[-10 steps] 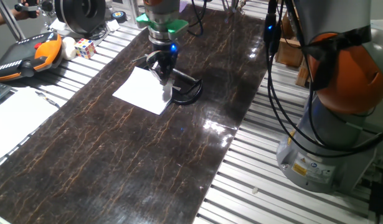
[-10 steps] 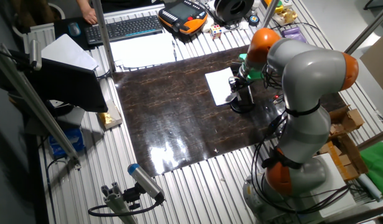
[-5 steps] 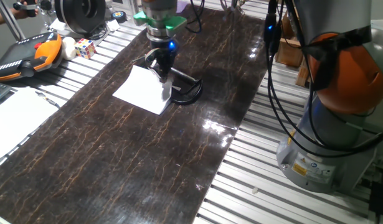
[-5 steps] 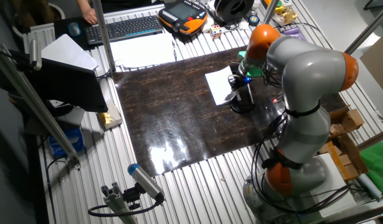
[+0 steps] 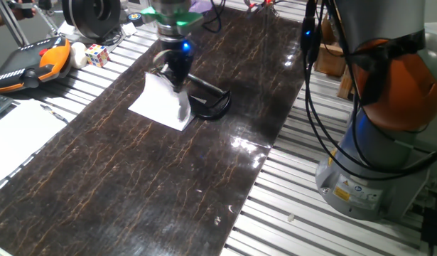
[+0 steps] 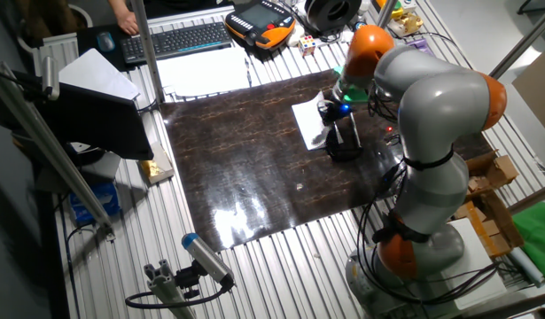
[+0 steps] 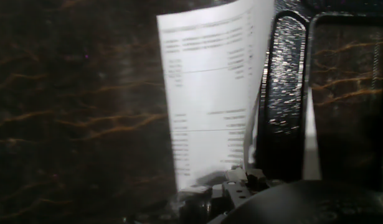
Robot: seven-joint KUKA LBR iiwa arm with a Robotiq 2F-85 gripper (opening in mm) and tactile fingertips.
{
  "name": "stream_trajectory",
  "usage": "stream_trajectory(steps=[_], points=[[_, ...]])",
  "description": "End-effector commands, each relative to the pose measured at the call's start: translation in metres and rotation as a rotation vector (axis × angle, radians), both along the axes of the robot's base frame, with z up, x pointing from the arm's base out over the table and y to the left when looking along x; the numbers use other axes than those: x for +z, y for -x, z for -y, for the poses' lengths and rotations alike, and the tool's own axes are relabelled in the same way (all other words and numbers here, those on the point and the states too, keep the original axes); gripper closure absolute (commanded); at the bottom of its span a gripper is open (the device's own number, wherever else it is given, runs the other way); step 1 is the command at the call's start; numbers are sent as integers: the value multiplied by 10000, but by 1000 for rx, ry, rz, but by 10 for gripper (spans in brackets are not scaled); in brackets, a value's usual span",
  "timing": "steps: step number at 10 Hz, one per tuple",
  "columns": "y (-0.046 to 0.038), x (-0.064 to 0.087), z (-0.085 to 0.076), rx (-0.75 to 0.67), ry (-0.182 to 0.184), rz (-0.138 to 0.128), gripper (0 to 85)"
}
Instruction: Unfold a piece of paper
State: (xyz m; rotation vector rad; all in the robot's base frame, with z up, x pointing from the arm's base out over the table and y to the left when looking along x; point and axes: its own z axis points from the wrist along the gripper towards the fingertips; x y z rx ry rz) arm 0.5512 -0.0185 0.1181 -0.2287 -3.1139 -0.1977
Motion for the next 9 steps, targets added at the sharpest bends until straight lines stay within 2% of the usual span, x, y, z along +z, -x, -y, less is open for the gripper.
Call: stream_trajectory(steps=[1, 4, 6, 7, 9], points=[[-9, 64, -134, -9, 3, 0, 840], [-36, 210, -381, -31, 12, 2, 840], [-33, 225, -412, -44, 3, 0, 840], [-33, 225, -412, -49, 17, 0, 840], [-33, 225, -412, -36, 59, -18, 840]])
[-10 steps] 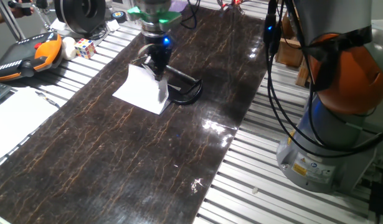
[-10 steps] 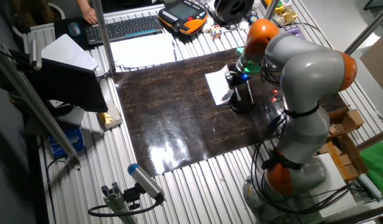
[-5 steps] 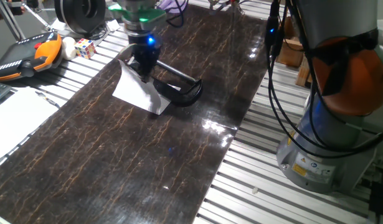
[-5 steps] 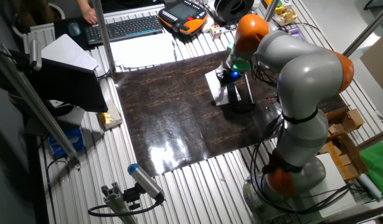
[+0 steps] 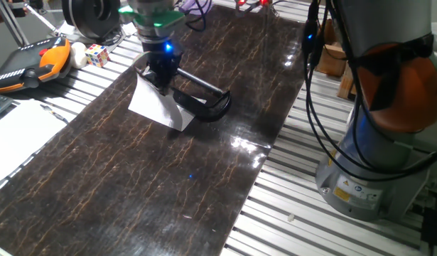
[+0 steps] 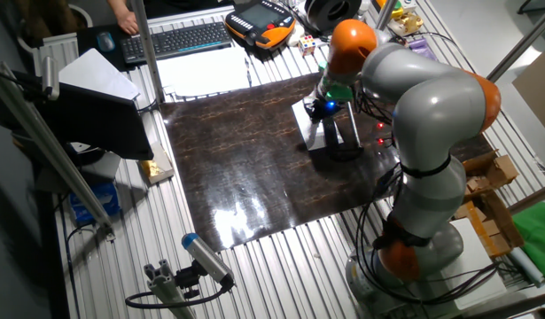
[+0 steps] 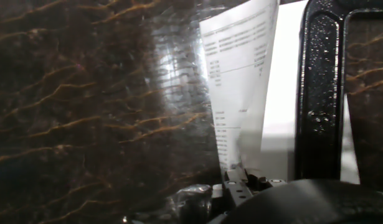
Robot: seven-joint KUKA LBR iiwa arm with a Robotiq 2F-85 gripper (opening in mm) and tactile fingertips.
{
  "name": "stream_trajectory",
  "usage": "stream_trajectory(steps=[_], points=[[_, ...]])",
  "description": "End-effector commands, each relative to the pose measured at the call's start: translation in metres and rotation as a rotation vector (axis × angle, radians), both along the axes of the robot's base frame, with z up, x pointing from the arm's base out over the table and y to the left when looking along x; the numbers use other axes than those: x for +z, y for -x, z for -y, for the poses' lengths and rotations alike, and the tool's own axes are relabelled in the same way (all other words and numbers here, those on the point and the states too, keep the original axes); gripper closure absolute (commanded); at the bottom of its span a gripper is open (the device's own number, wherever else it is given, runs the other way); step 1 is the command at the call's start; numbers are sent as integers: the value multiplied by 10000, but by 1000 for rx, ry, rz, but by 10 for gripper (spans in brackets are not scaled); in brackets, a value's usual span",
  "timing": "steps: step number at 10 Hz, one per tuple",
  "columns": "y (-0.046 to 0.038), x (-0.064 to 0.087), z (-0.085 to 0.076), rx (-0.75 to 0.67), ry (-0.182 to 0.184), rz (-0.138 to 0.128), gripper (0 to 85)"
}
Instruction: Unfold a piece of paper
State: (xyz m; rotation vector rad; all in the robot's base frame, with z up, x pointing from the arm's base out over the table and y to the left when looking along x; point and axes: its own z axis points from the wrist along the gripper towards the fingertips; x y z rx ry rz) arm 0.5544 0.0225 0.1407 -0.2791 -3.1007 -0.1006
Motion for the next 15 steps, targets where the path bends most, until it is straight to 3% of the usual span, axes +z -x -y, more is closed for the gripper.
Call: stream_trajectory(steps=[1, 3, 4, 7, 9, 10, 12, 15], points=[[-1, 0, -2, 25, 25, -13, 840], [-1, 0, -2, 101, 65, -46, 840], [-1, 0, -2, 145, 89, -50, 840], [-1, 0, -2, 274, 86, -66, 840], [-1, 0, -2, 257, 72, -77, 840], [-29, -2, -66, 236, 69, -80, 840], [-162, -13, -353, 184, 53, -89, 840], [-264, -129, -597, 148, 40, -63, 840]])
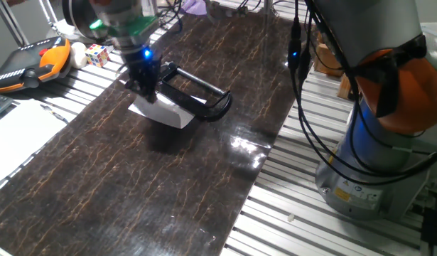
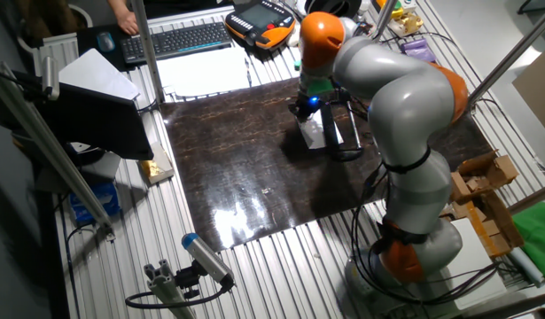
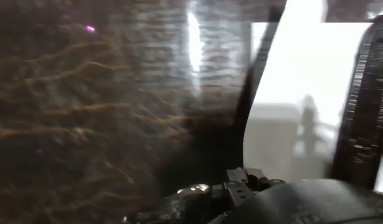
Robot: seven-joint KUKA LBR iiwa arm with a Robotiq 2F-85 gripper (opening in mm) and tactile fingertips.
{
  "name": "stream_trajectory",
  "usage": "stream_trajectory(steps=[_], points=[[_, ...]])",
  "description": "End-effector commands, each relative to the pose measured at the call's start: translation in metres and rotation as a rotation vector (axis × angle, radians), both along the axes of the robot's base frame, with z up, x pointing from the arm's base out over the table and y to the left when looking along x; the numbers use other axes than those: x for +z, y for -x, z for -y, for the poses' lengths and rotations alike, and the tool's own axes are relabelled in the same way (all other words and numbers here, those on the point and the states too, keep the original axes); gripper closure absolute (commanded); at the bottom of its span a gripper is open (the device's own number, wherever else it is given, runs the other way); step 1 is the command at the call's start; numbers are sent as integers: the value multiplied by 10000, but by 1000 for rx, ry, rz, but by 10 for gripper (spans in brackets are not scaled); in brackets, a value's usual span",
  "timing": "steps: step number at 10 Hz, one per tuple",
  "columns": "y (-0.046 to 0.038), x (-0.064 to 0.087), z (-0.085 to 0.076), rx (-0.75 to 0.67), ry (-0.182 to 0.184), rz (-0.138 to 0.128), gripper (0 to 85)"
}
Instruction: Unfold a piece of paper
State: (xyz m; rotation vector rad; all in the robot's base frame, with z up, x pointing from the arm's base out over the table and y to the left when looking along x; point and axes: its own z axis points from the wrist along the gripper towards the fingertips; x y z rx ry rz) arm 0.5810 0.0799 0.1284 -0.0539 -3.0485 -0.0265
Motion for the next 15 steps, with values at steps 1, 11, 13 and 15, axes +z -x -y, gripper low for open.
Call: stream_trajectory(steps=[1, 11, 13, 15], points=[[-16, 28, -88, -14, -15, -5, 840], [-6, -28, -632, -199, -38, -15, 403], [16, 23, -693, -217, -40, -29, 387], [39, 79, -653, -149, -22, -10, 487]])
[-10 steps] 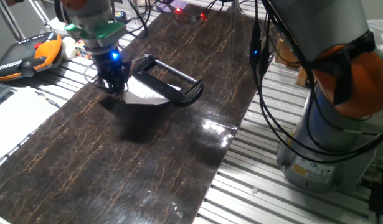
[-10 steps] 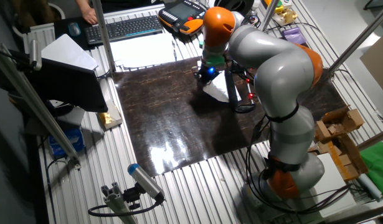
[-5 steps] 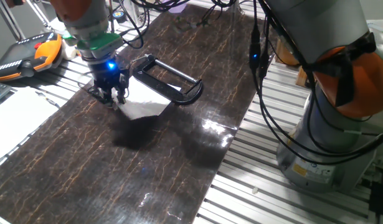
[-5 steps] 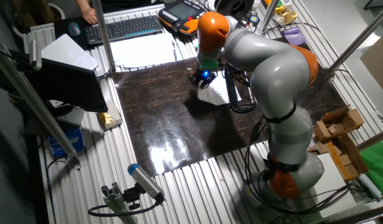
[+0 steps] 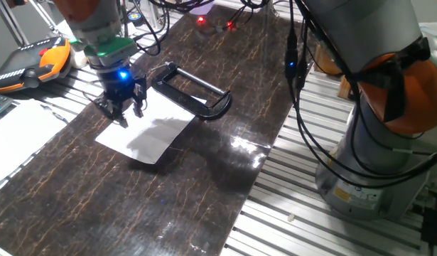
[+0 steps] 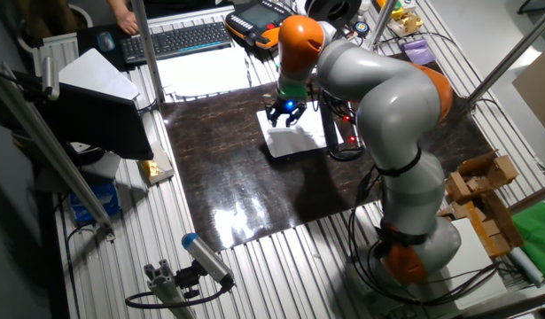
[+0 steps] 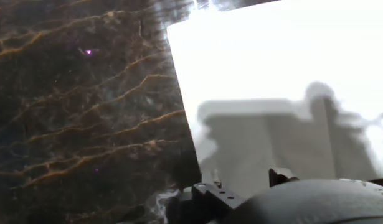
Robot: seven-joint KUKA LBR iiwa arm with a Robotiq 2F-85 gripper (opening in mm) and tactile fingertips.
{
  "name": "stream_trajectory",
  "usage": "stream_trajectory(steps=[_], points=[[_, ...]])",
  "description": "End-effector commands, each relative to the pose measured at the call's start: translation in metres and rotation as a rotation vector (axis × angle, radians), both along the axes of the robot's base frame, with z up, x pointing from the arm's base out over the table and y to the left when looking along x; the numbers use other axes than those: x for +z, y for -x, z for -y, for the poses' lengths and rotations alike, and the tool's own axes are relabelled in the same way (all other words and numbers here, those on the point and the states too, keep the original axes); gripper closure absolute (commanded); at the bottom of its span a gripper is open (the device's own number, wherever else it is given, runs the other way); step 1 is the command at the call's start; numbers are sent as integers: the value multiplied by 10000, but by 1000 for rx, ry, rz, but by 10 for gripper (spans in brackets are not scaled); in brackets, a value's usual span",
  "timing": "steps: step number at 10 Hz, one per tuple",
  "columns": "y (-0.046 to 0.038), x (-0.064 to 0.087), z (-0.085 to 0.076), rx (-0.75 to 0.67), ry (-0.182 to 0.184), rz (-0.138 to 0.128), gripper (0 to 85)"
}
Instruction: Unfold a piece of paper
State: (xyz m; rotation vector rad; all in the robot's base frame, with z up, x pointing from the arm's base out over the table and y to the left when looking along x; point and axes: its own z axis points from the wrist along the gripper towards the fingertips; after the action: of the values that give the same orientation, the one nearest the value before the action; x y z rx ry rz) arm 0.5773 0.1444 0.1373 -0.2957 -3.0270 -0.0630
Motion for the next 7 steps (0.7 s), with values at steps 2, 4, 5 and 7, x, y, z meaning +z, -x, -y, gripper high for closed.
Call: stream_trajectory(steps=[2, 4, 5, 7], points=[[-10, 56, 75, 104, 35, -1, 737], [2, 132, 192, 163, 42, -13, 840], [10, 186, 262, 186, 45, -16, 840], [67, 278, 425, 234, 35, -22, 840]])
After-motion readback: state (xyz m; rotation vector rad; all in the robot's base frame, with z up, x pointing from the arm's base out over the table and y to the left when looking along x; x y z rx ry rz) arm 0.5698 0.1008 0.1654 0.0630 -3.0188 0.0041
